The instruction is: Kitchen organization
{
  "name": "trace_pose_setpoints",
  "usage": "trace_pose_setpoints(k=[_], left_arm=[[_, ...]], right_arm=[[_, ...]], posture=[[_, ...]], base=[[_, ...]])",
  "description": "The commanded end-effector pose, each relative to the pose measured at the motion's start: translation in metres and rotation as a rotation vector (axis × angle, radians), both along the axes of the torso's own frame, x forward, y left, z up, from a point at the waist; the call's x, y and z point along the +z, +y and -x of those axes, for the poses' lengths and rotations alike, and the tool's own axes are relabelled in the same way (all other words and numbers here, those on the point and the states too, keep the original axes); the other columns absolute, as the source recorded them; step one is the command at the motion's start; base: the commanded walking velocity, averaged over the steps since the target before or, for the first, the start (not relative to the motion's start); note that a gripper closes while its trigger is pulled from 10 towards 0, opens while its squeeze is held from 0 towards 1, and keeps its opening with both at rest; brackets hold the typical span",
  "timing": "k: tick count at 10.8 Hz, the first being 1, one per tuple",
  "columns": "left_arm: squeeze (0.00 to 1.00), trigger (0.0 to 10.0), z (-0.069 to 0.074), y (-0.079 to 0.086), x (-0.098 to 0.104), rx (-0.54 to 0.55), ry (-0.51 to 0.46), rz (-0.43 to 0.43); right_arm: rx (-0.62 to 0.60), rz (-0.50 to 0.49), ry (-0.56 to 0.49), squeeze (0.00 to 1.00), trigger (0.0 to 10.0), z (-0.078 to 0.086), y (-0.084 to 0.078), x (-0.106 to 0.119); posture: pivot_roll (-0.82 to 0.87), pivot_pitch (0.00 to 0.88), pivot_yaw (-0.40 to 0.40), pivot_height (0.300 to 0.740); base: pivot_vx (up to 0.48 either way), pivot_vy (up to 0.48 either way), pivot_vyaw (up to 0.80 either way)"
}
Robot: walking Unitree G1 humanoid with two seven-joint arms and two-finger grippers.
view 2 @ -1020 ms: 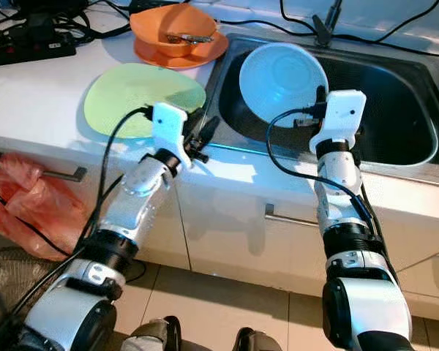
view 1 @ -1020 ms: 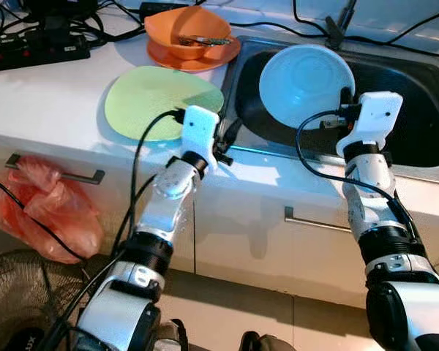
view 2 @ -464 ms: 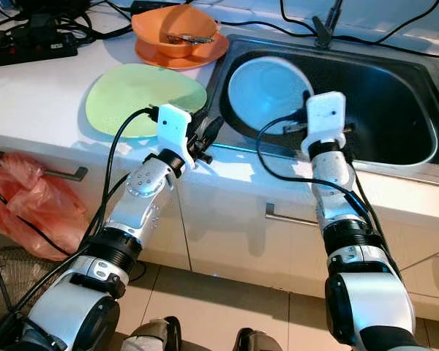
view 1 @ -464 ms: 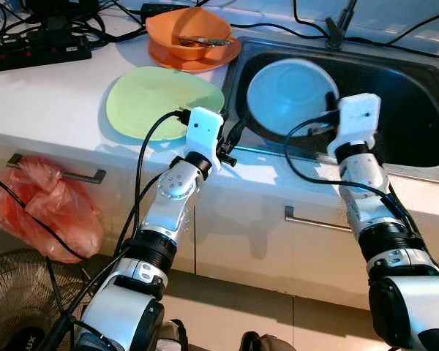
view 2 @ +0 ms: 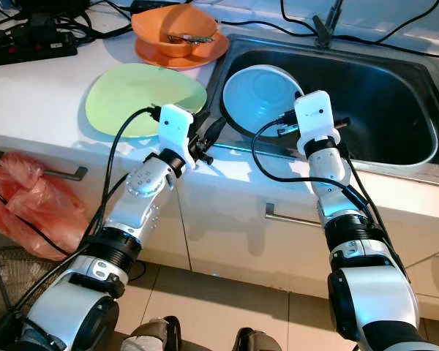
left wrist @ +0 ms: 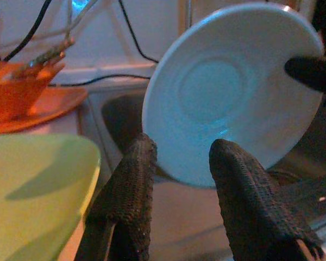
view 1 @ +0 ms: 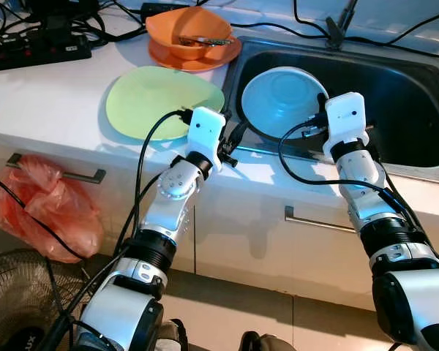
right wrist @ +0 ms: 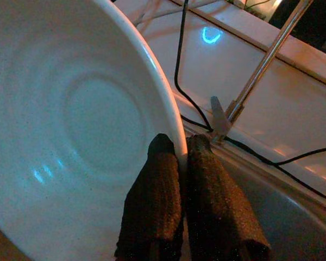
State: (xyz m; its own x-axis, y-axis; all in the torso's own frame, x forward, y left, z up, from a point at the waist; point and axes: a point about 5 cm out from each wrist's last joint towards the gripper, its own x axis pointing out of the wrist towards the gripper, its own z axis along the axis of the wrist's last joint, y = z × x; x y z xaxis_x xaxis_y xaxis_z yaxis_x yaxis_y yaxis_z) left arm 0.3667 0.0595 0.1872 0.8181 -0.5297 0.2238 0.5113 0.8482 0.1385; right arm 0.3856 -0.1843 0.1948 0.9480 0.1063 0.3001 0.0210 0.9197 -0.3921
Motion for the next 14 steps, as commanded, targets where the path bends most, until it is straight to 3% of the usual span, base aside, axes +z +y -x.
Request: trace_pose_setpoints(k=[1,5,6,7,8,9,10,11,14], left_arm=[[0.0,10.0,0.0001,-0.0052,0.0098,-0.026,-0.032,-0.017],[0.0,10.0,0.0008,-0.0056,0.0095,-0.028,-0.031,-0.024],[0.0,10.0,0.0009,-0.0053,0.0099,-0.028,-0.03,-0.024],[0.0,10.0,0.0009,-0.005,0.0095,-0.032,-0.025,-0.027],[0.0,10.0,0.0017,-0.0054,0.008,-0.043,-0.018,-0.033],[0.0,10.0,0.0022,-0.0059,0.0077,-0.05,-0.016,-0.035],[0.0,10.0,0.0029,-0.0063,0.0077,-0.068,-0.012,-0.047],[0.0,10.0,0.0039,-0.0072,0.0075,-0.094,-0.009,-0.071],[0.0,10.0,0.0045,-0.005,0.0095,-0.1,-0.014,-0.078]], right_arm=[[-0.015,0.0,-0.045,0.0,10.0,-0.0006,-0.0063,0.0106],[0.006,0.068,-0.031,0.0,10.0,-0.0018,-0.0018,0.0079],[0.012,0.089,-0.029,0.53,10.0,-0.0019,-0.0008,0.0078],[0.019,0.102,-0.022,0.56,10.0,-0.0023,0.0,0.0069],[0.018,0.119,-0.021,0.74,10.0,-0.0025,0.0007,0.0062],[0.019,0.118,-0.018,0.72,10.0,-0.0025,0.0008,0.0054],[0.019,0.118,-0.017,0.31,10.0,-0.0025,0.001,0.0053],[0.019,0.118,-0.017,0.0,10.0,-0.0024,0.001,0.0049],[0.02,0.1,-0.02,0.0,10.0,-0.0023,0.002,0.0044]], posture=[[0.12,0.158,-0.045,0.74],[0.13,0.155,-0.049,0.74],[0.13,0.155,-0.048,0.74],[0.13,0.156,-0.05,0.74],[0.13,0.156,-0.05,0.74],[0.13,0.156,-0.05,0.74],[0.13,0.155,-0.048,0.74],[0.13,0.153,-0.046,0.74],[0.13,0.149,-0.045,0.74]], base=[[0.0,0.0,0.0],[0.0,0.0,0.0],[0.0,0.0,0.0],[0.0,0.0,0.0],[0.0,0.0,0.0],[0.0,0.0,0.0],[0.0,0.0,0.0],[0.0,0.0,0.0],[0.0,0.0,0.0]])
